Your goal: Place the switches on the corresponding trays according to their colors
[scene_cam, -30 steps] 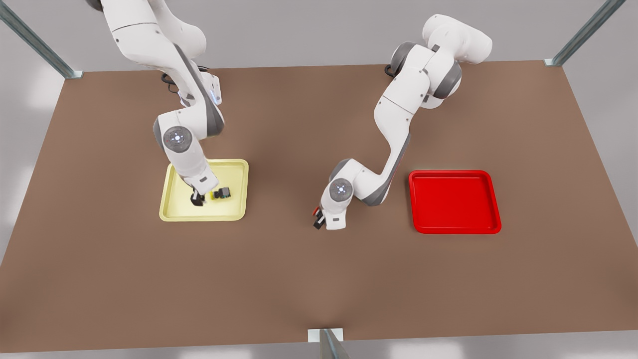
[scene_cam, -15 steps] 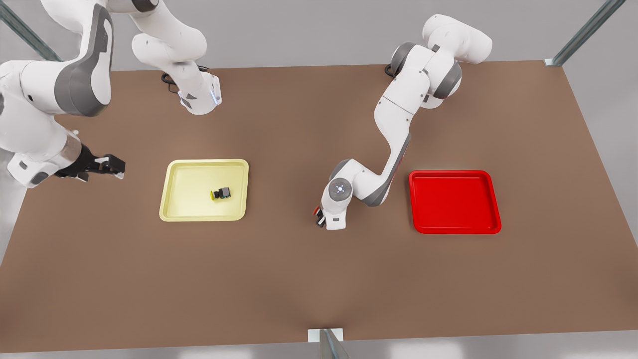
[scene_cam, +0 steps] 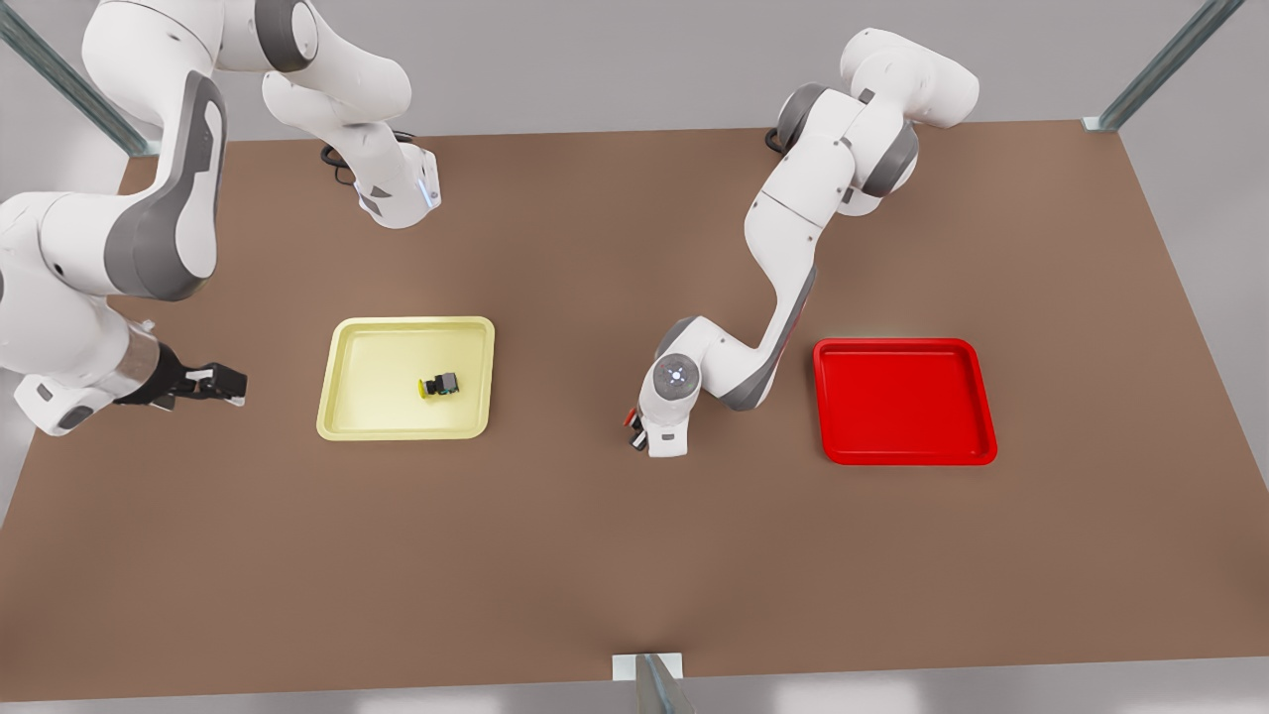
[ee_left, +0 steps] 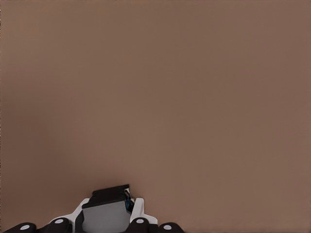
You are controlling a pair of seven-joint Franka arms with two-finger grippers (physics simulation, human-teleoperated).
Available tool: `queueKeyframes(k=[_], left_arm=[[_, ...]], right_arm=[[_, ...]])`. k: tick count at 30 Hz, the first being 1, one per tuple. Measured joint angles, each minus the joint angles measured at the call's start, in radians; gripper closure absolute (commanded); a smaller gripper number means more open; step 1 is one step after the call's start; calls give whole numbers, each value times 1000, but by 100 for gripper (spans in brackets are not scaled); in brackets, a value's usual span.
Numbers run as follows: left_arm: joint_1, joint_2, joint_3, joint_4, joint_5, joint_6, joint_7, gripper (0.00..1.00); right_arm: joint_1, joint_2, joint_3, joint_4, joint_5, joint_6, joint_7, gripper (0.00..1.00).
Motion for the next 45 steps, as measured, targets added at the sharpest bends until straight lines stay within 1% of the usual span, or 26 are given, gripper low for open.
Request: queueKeyframes(k=[5, 7, 8, 10, 12, 13, 15, 17, 19, 21, 24, 27, 28, 29, 30, 31, 35, 36, 37, 38, 39, 40, 41, 42, 43, 45], left_arm=[[2, -18, 15, -1, 2, -35, 4, 51], [2, -49, 24, -11, 17, -95, 41, 51], [4, -92, 37, -57, 23, -133, 86, 51], [5, -193, 51, -196, 33, -120, 186, 51], [7, -325, 84, -388, 38, -49, 311, 51], [8, -376, 107, -451, 39, -45, 381, 51], [10, -498, 171, -603, 38, -29, 583, 50], [7, -600, 270, -758, 35, 2, 830, 50], [11, -645, 390, -832, 33, 3, 1083, 50], [10, -669, 503, -870, 33, -14, 1336, 50], [30, -644, 614, -873, 32, -2, 1616, 50], [104, -594, 627, -873, 35, 65, 1776, 49], [112, -587, 627, -871, 37, 67, 1789, 43], [115, -574, 627, -868, 36, 68, 1789, 42], [115, -545, 627, -861, 34, 70, 1788, 32], [115, -526, 627, -852, 30, 71, 1785, 0], [114, -517, 627, -822, 22, 46, 1779, 0], [113, -531, 627, -764, 18, -25, 1778, 0], [112, -543, 629, -667, -3, -152, 1760, 0], [111, -548, 628, -494, -26, -340, 1660, 0], [109, -547, 624, -303, -44, -509, 1599, 0], [154, -559, 560, -185, -55, -578, 1595, 0], [323, -592, 385, -102, -59, -630, 1597, 0], [509, -625, 150, -79, -38, -633, 1595, 0], [603, -648, 32, -78, -5, -630, 1595, 0], [671, -678, -69, -79, 67, -632, 1594, 0]], right_arm=[[0, 0, 0, 0, 0, 5, 0, 0], [0, 0, 0, 0, 6, 13, 0, 0], [0, 1, 0, 0, 6, 14, 0, 0], [0, 5, 0, 0, 10, 15, 0, 0], [0, 6, 0, 0, 11, 16, 0, 0], [0, 10, 0, 0, 12, 16, 0, 0], [2, 12, 0, 0, 12, 16, 0, 0], [3, 16, 0, 0, 12, 17, 0, 0], [3, 18, 0, 3, 12, 19, 0, 0], [4, 18, 1, 3, 12, 26, 2, 0], [4, 19, 1, 3, 13, 28, 2, 0], [5, 20, 2, 3, 14, 28, 2, 0], [5, 20, 2, 3, 14, 28, 2, 0], [5, 20, 2, 3, 14, 28, 2, 0], [5, 20, 2, 3, 14, 28, 2, 0], [5, 20, 2, 3, 14, 28, 2, 0], [5, 20, 2, 3, 14, 29, 2, 0], [5, 20, 2, 3, 14, 29, 2, 0], [5, 20, 2, 3, 14, 29, 2, 0], [5, 20, 2, 3, 13, 29, 1, 0], [5, 20, 2, 3, 13, 31, 1, 0], [5, 20, 2, 3, 14, 37, 2, 0], [5, 20, 2, 3, 13, 38, 2, 0], [5, 20, 2, 3, 13, 39, 2, 0], [5, 20, 2, 3, 14, 39, 2, 0], [5, 20, 2, 3, 14, 39, 2, 0]])
